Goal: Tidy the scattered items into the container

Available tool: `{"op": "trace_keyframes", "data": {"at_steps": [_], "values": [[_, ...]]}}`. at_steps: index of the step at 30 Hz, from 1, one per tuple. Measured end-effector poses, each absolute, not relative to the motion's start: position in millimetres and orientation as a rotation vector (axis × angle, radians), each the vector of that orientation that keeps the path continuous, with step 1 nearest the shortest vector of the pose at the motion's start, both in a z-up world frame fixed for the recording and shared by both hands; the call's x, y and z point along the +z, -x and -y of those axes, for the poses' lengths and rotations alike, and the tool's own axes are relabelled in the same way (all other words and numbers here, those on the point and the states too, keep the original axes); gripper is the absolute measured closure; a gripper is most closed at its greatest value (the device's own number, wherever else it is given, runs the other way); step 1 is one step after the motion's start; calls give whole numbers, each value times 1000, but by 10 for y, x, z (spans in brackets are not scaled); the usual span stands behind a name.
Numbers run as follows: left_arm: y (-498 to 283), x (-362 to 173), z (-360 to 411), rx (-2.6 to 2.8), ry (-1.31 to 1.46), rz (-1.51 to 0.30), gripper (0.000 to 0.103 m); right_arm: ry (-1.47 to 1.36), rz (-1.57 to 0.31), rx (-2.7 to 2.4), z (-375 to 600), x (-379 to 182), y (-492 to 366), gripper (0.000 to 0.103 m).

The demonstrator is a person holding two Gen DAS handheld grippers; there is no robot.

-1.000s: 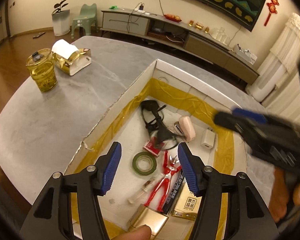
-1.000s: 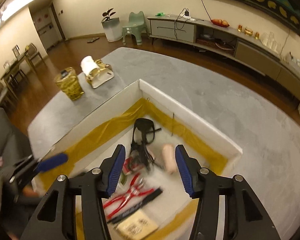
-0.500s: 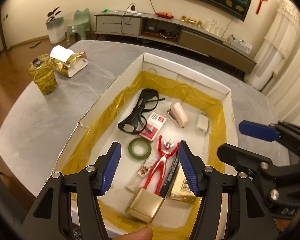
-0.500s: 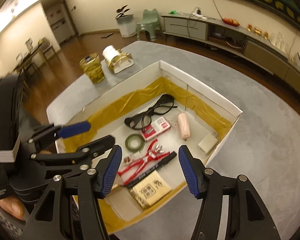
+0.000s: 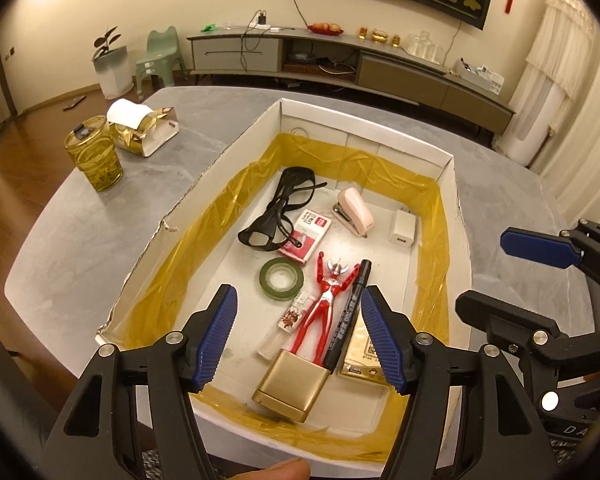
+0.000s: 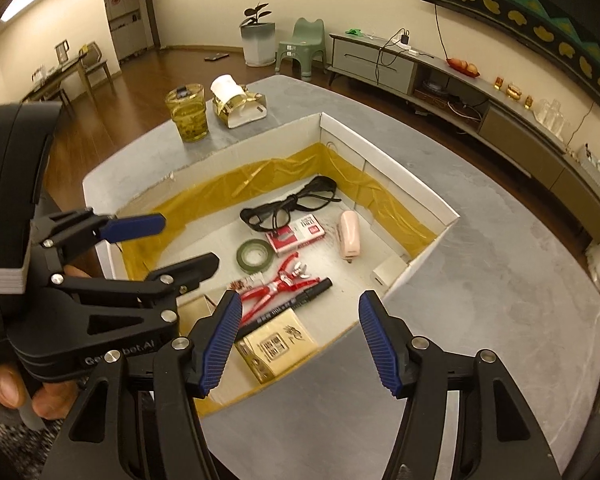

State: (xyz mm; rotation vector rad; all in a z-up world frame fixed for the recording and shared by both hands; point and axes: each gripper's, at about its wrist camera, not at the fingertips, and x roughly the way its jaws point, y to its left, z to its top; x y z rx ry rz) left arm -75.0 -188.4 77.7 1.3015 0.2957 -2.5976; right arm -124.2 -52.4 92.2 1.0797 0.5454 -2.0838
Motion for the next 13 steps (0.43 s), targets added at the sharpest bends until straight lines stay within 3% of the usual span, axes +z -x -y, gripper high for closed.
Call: {"op": "trace_keyframes", "data": {"at_steps": [13], "values": [[702, 810, 1880, -2595, -1275, -273, 35, -1101, -558, -2099, 420, 838, 1278, 41]]}}
